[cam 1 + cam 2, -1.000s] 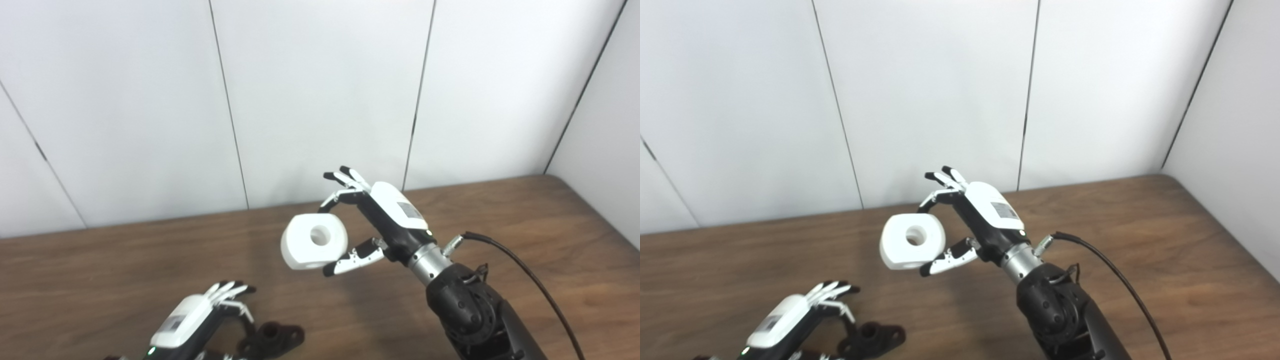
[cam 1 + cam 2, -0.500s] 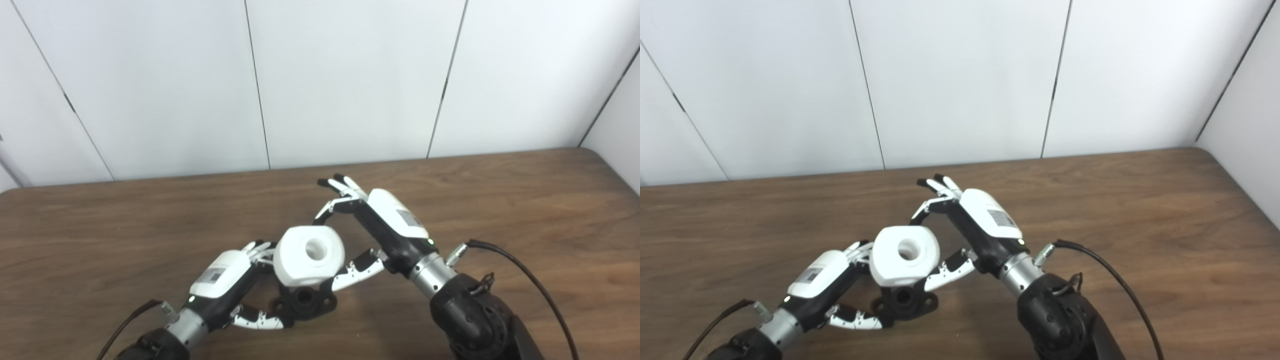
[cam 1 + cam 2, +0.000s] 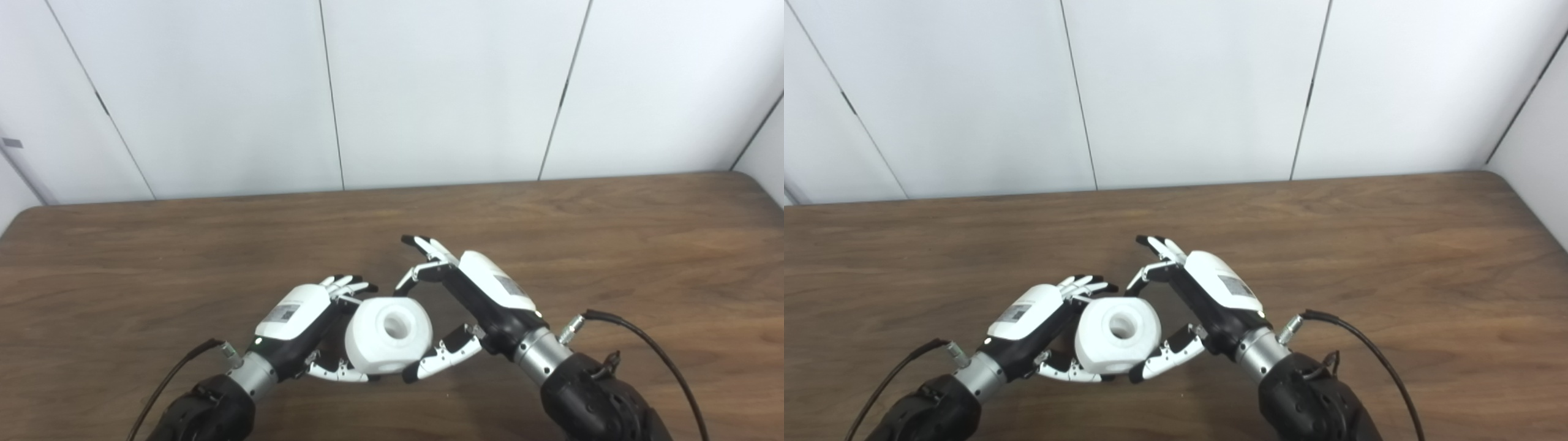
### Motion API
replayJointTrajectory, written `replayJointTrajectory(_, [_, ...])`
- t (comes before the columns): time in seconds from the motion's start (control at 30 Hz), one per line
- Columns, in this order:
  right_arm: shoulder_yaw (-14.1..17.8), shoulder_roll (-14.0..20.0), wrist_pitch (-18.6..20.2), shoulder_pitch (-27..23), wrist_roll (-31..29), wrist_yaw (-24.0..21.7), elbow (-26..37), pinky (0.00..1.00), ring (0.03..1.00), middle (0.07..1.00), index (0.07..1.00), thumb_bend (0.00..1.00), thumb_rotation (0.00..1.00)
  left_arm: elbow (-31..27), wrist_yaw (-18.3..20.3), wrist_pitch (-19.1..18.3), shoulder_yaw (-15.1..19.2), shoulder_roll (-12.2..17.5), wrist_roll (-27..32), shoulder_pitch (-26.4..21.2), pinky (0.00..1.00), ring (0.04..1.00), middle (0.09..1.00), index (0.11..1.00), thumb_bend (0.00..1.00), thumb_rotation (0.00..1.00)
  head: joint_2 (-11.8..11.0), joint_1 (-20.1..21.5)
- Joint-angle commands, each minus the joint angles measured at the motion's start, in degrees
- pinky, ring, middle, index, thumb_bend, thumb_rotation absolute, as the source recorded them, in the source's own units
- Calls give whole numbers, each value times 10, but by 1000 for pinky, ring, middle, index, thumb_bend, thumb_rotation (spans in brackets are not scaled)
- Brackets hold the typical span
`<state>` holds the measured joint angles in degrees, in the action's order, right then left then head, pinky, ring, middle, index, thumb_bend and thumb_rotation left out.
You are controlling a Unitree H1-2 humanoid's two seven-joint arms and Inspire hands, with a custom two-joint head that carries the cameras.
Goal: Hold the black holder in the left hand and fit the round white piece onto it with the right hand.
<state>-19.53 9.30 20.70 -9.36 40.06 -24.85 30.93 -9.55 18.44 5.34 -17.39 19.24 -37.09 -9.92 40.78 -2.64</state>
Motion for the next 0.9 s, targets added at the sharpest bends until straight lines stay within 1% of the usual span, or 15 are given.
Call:
replayJointTrajectory(0.0, [0, -4, -1, -12, 11, -1, 32, 958, 1000, 980, 480, 503, 143, -24, -7, 0, 4, 0, -5, -17, 1000, 966, 902, 481, 515, 46, 0, -1])
replayJointTrajectory(0.17, [2, 1, 8, -3, 43, -14, 56, 941, 1000, 973, 480, 504, 144, -30, 0, -8, 5, -2, -9, -15, 1000, 965, 902, 481, 516, 47, 2, 1])
replayJointTrajectory(0.3, [-2, -1, 16, 9, 89, -35, 81, 940, 1000, 969, 480, 504, 145, -31, -1, -9, 5, -1, -9, -13, 1000, 965, 901, 481, 516, 47, -2, 7])
replayJointTrajectory(0.37, [-2, -6, 14, 16, 115, -42, 91, 948, 1000, 966, 480, 505, 145, -29, -5, -5, 5, -2, -6, -10, 1000, 966, 900, 481, 516, 46, -2, 9])
replayJointTrajectory(0.53, [4, -13, -2, 26, 153, -39, 103, 944, 1000, 959, 482, 506, 140, -25, -10, 2, 4, -2, -7, -6, 1000, 965, 897, 481, 516, 46, -6, 10])
replayJointTrajectory(0.63, [8, -20, -9, 29, 172, -31, 103, 946, 1000, 957, 482, 507, 140, -25, -11, 3, 3, -2, -7, -4, 1000, 967, 898, 481, 516, 46, -4, 10])
replayJointTrajectory(0.73, [14, -24, -14, 31, 181, -28, 99, 958, 1000, 960, 482, 507, 140, -24, -15, 6, 3, -3, -7, -2, 1000, 967, 899, 481, 516, 47, -2, 6])
replayJointTrajectory(0.87, [21, -26, -25, 36, 185, -21, 95, 939, 1000, 958, 482, 507, 139, -29, -15, 4, 3, -5, -8, 1, 1000, 966, 898, 481, 516, 47, 2, 0])
